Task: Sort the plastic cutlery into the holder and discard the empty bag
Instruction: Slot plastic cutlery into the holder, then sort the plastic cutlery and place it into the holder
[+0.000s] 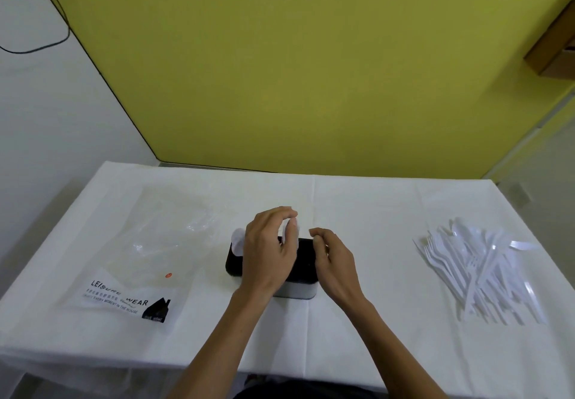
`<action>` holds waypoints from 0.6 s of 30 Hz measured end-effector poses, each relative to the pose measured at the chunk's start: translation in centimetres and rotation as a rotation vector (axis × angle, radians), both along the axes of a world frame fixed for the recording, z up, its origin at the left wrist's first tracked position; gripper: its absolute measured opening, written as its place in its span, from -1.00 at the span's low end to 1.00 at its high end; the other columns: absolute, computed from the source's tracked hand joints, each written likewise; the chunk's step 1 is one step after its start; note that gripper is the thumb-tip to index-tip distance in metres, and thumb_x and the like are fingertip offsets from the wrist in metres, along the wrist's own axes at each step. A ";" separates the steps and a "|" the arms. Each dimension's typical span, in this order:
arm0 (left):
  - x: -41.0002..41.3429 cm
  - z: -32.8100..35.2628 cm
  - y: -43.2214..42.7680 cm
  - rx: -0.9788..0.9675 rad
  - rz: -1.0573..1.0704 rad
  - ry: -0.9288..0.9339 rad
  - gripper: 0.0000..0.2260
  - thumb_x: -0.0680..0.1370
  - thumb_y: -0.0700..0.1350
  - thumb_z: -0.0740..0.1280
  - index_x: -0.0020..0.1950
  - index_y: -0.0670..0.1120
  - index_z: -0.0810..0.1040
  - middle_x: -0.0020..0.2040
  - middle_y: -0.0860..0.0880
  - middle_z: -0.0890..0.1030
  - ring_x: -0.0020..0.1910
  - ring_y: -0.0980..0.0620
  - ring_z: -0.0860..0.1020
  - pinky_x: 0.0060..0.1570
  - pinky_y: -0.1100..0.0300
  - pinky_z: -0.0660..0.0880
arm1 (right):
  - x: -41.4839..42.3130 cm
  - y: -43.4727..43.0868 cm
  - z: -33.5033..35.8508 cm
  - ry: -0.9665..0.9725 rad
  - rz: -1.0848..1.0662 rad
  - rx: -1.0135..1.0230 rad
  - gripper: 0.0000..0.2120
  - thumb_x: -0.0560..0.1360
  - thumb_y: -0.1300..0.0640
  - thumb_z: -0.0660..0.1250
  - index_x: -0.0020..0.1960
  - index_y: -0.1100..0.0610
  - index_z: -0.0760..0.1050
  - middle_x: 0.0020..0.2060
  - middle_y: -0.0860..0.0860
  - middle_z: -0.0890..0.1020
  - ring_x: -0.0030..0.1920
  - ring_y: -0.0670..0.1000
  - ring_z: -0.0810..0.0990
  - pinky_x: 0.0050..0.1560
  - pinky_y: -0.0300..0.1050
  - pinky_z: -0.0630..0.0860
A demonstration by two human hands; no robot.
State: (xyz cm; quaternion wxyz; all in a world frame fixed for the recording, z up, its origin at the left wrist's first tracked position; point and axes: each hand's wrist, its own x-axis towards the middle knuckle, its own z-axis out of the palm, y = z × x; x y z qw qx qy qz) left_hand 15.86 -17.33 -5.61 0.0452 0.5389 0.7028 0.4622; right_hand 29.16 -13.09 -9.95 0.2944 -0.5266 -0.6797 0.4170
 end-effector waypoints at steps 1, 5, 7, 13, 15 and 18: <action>0.9 0.3 0.6 0.020 -0.021 0.002 -0.82 0.61 -0.12 0.28 0.10 -0.06 0.66 0.11 0.09 0.68 0.16 0.15 0.57 0.21 0.26 0.45 | 0.6 0.2 0.0 -0.003 -0.017 0.000 -0.70 0.68 0.10 0.10 0.31 0.06 0.51 0.17 -0.18 0.57 0.19 -0.17 0.52 0.25 -0.26 0.43; 5.7 0.8 2.9 0.044 -0.177 -0.021 -0.82 0.61 -0.18 0.28 0.10 -0.07 0.66 0.11 0.09 0.67 0.17 0.16 0.56 0.24 0.31 0.42 | 3.9 1.1 -0.8 -0.023 -0.104 0.025 -0.71 0.69 0.08 0.08 0.25 0.08 0.54 0.13 -0.09 0.65 0.11 -0.10 0.61 0.16 -0.15 0.55; 8.5 0.7 3.8 0.007 -0.278 -0.078 -0.82 0.61 -0.20 0.27 0.11 -0.07 0.65 0.13 0.10 0.66 0.19 0.19 0.55 0.24 0.35 0.41 | 6.1 1.6 -1.2 -0.017 -0.161 0.024 -0.74 0.68 0.07 0.09 0.10 0.05 0.55 -0.03 -0.06 0.67 -0.04 -0.09 0.63 -0.03 -0.15 0.55; 15.3 -2.8 6.4 -0.360 -0.445 -0.352 -0.81 0.60 -0.20 0.29 0.07 -0.01 0.68 0.03 0.19 0.68 0.04 0.29 0.59 0.10 0.40 0.46 | 14.6 2.7 -3.1 -0.172 -0.323 -0.071 -0.68 0.66 0.11 0.14 0.35 0.15 0.49 0.26 0.00 0.60 0.27 -0.01 0.56 0.29 -0.06 0.49; 16.2 -4.6 6.9 -0.534 -0.466 -0.399 -0.79 0.58 -0.20 0.28 0.03 0.01 0.69 -0.02 0.19 0.68 -0.03 0.29 0.60 0.04 0.40 0.46 | 16.9 2.8 -4.1 -0.226 -0.386 -0.096 -0.67 0.64 0.18 0.17 0.38 0.19 0.46 0.31 0.06 0.57 0.32 0.04 0.52 0.33 -0.05 0.46; 18.4 -6.8 7.5 -0.745 -0.479 -0.452 -0.77 0.56 -0.19 0.26 -0.01 0.02 0.70 -0.02 0.14 0.70 -0.02 0.19 0.64 0.02 0.32 0.52 | 20.6 2.7 -4.9 -0.310 -0.481 -0.081 -0.67 0.60 0.27 0.22 0.35 0.20 0.48 0.26 0.10 0.57 0.27 0.10 0.54 0.26 -0.06 0.46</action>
